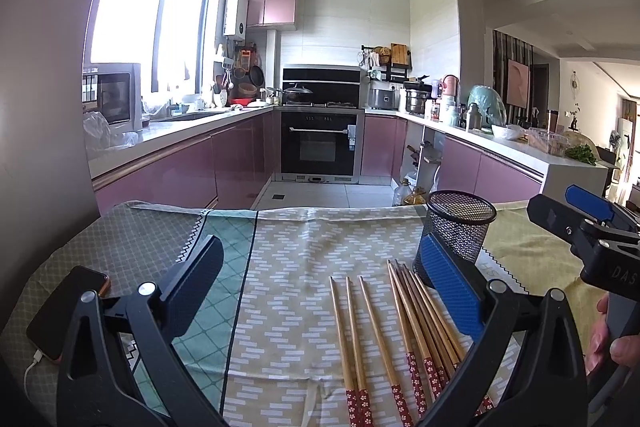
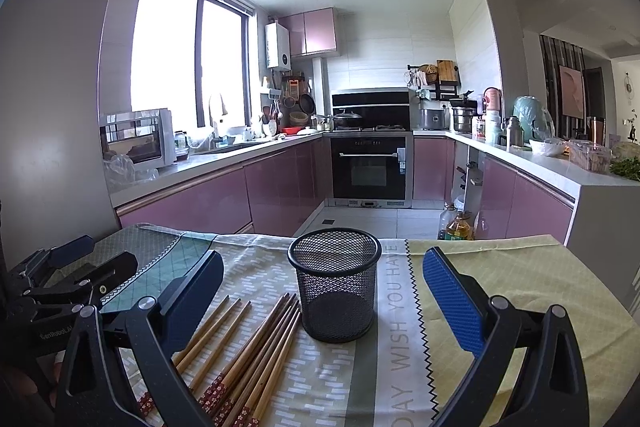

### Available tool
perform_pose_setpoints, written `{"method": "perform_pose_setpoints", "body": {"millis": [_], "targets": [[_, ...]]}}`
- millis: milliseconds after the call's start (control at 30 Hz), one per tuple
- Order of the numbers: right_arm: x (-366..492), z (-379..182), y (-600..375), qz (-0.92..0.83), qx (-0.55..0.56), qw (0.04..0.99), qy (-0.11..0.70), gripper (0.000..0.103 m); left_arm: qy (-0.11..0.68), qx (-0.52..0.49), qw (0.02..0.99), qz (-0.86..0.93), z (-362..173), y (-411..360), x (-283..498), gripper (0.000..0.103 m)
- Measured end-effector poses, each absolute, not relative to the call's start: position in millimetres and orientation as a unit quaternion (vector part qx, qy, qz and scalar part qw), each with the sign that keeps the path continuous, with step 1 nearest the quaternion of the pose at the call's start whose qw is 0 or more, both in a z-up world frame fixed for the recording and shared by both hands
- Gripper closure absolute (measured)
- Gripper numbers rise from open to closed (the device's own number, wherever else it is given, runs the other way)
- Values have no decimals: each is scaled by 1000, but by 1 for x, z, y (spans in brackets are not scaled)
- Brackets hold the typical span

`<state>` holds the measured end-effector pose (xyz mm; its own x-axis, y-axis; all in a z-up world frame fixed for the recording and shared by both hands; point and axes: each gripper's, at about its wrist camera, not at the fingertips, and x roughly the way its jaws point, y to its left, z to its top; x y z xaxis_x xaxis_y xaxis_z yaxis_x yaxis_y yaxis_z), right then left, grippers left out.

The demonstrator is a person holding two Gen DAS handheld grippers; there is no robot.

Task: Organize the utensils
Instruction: 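Close the left tool on one wooden chopstick while the right tool grasps another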

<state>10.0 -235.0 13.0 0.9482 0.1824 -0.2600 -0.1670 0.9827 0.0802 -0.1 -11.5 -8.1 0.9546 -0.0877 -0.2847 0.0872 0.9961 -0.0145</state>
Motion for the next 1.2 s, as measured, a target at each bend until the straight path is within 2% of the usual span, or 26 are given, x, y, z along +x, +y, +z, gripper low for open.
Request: {"method": "perform_pose_setpoints", "body": {"millis": [200,333,467,733,833,1000,1200], "targets": [[18,6,-231,112,25,978,173,6,192,14,979,-60,-15,-10,13,6],[33,-7,-221,131,16,964,229,6,232,23,970,-65,-24,-6,25,6],[53,-29,-211,147,8,941,306,7,269,35,959,-81,-34,-5,36,13],[80,-69,-197,165,10,898,408,54,350,62,928,-115,-59,-12,61,39],[83,-74,-194,172,12,891,421,66,366,66,920,-124,-66,-14,68,48],[84,-72,-197,176,22,884,433,73,396,55,905,-145,-77,-13,80,62],[88,-72,-198,176,10,879,442,75,418,31,893,-166,-85,-9,91,71]]}}
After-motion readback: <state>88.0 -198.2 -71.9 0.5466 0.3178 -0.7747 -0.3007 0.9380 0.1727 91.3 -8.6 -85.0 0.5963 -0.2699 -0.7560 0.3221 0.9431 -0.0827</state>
